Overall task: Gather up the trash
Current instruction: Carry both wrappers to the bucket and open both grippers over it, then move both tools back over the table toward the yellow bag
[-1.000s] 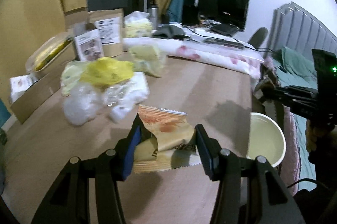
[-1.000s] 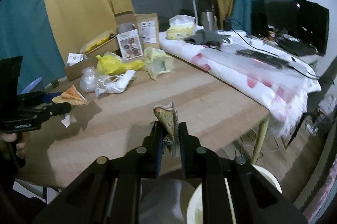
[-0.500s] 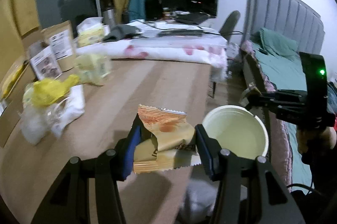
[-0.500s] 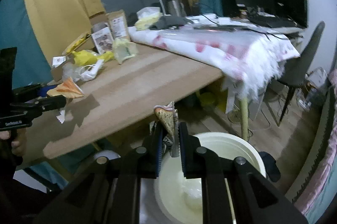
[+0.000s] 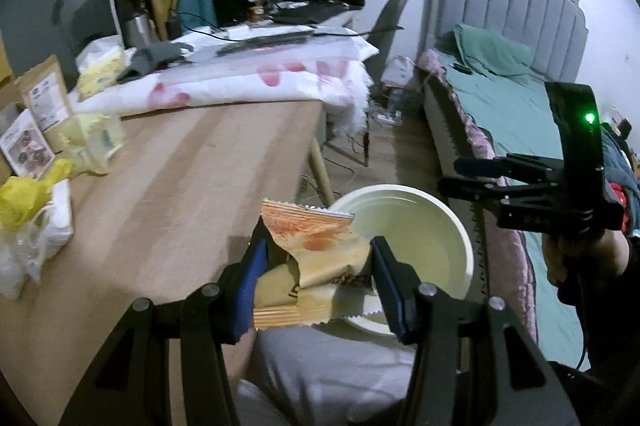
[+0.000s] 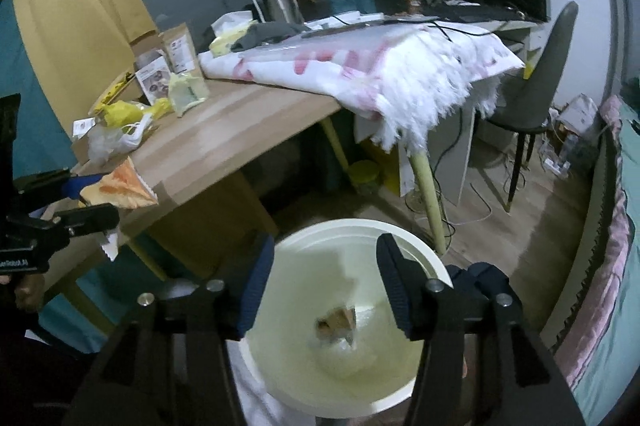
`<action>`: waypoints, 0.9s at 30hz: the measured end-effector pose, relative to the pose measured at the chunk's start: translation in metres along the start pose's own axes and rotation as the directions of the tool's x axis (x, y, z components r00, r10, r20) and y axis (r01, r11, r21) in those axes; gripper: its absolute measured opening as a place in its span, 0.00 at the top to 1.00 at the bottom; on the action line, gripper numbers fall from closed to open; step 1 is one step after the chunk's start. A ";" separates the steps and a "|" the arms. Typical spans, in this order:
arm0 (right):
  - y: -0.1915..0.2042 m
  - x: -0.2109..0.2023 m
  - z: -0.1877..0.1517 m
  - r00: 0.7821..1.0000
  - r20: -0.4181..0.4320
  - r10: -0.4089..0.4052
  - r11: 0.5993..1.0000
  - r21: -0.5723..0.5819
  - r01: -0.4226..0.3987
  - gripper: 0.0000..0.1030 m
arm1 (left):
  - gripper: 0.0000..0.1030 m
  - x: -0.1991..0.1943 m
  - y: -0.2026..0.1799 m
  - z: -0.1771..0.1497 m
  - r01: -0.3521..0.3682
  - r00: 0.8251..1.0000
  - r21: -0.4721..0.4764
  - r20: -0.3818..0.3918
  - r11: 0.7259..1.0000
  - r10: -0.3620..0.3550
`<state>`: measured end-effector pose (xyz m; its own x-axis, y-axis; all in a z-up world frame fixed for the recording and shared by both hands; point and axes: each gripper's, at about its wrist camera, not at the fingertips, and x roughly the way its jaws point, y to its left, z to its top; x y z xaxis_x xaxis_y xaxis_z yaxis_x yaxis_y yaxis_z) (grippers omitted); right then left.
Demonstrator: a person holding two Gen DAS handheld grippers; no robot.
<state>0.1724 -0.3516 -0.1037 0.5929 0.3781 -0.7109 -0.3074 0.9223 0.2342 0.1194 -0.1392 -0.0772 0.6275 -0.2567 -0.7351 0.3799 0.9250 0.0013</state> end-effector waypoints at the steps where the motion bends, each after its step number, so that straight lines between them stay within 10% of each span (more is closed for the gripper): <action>1: -0.004 -0.001 -0.002 1.000 -0.001 -0.003 1.000 0.007 0.003 0.50 | 0.49 0.004 -0.003 0.000 0.008 1.000 0.004 -0.007 1.000 -0.008; 19: -0.058 -0.009 -0.016 0.996 -0.014 -0.091 0.990 0.111 0.092 0.50 | 0.46 0.087 -0.059 0.029 0.211 0.972 0.063 -0.122 0.975 -0.203; 27: -0.058 -0.016 -0.012 0.992 -0.006 -0.124 0.985 0.117 0.124 0.50 | 0.24 0.096 -0.070 0.045 0.235 0.968 0.079 -0.110 0.969 -0.226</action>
<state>0.1714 -0.4119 -0.1136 0.6221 0.2601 -0.7385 -0.1421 0.9651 0.2202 0.1835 -0.2413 -0.1175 0.4471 -0.4266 -0.7862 0.5688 0.8139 -0.1182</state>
